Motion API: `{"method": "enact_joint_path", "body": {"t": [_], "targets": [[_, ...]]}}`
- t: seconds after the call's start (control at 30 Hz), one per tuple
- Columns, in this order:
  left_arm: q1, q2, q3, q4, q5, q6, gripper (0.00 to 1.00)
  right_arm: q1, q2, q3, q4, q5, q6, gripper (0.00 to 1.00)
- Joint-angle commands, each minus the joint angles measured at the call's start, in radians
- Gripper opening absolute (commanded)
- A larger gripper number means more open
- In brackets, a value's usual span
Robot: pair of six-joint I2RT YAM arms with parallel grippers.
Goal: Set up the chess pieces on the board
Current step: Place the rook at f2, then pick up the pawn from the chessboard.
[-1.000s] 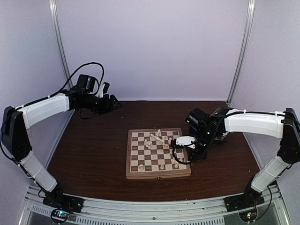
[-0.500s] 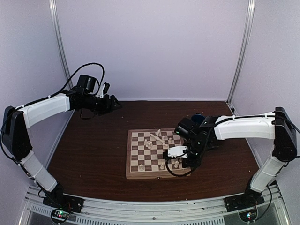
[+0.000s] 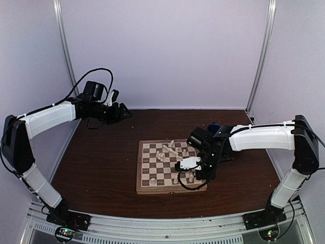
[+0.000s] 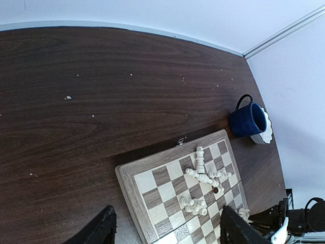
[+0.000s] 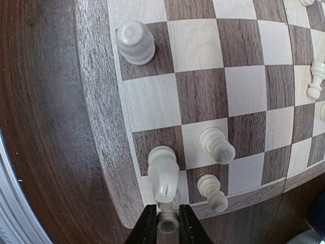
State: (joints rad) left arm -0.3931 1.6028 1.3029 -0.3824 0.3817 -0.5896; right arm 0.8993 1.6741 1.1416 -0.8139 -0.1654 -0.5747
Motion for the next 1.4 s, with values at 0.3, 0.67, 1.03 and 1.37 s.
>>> {"method": "enact_joint_path", "body": {"t": [0.3,0.67,1.03,1.37], "targets": [[0.007,0.006,0.029,0.030,0.010,0.001,0.70,-0.001,-0.051,0.075,-0.081,-0.009,0.007,0.28],[0.007,0.009,0.028,0.030,0.008,0.002,0.70,-0.159,0.058,0.345,-0.110,-0.048,0.087,0.31],[0.007,0.009,0.033,0.025,0.010,0.004,0.70,-0.180,0.331,0.570,-0.138,-0.016,0.148,0.42],[0.007,0.009,0.035,0.025,0.017,0.003,0.70,-0.202,0.427,0.644,-0.152,0.021,0.185,0.41]]}}
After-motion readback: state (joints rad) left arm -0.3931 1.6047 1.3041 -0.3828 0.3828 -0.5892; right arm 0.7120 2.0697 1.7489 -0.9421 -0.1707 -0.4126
